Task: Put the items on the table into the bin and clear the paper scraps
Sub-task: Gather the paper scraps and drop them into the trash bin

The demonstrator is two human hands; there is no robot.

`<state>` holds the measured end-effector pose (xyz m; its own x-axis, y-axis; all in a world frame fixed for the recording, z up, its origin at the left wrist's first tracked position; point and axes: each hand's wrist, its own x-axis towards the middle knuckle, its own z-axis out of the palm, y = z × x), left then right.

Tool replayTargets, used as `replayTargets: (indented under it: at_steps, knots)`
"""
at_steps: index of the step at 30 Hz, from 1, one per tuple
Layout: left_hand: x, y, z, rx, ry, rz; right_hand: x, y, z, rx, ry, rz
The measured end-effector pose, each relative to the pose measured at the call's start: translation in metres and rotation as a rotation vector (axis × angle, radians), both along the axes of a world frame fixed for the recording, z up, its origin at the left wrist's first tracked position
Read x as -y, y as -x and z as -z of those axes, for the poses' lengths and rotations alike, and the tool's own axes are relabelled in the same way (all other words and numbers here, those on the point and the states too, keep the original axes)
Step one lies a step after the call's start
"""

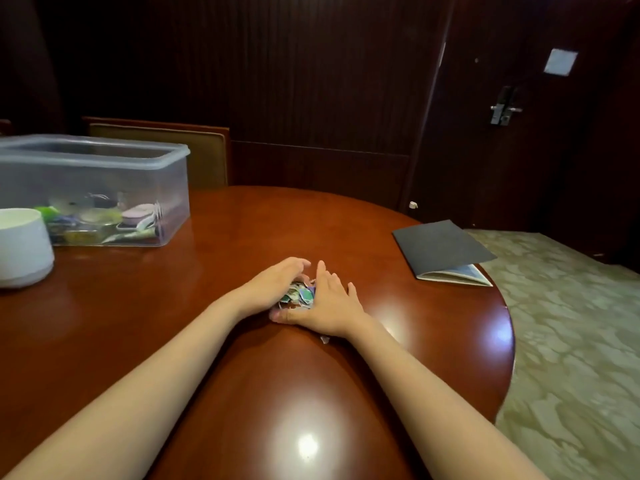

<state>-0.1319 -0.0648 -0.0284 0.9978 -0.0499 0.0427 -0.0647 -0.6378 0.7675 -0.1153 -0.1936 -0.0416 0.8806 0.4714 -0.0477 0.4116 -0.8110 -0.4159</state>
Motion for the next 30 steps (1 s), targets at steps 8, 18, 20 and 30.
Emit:
replayTargets:
  at_steps: [8,18,20,30]
  knots:
    - [-0.002,0.000,-0.005,0.025,0.439,-0.169,-0.019,-0.007,-0.001,0.095,-0.074,-0.038]
    - [-0.033,0.002,-0.020,0.085,1.077,-0.518,-0.029,-0.012,0.001,0.157,-0.133,-0.098]
    - [-0.038,0.002,-0.019,0.038,1.030,-0.572,-0.033,-0.014,0.000,0.163,-0.141,-0.090]
    - [-0.030,0.004,-0.016,-0.173,1.053,-0.525,-0.043,-0.020,0.002,0.150,-0.203,-0.139]
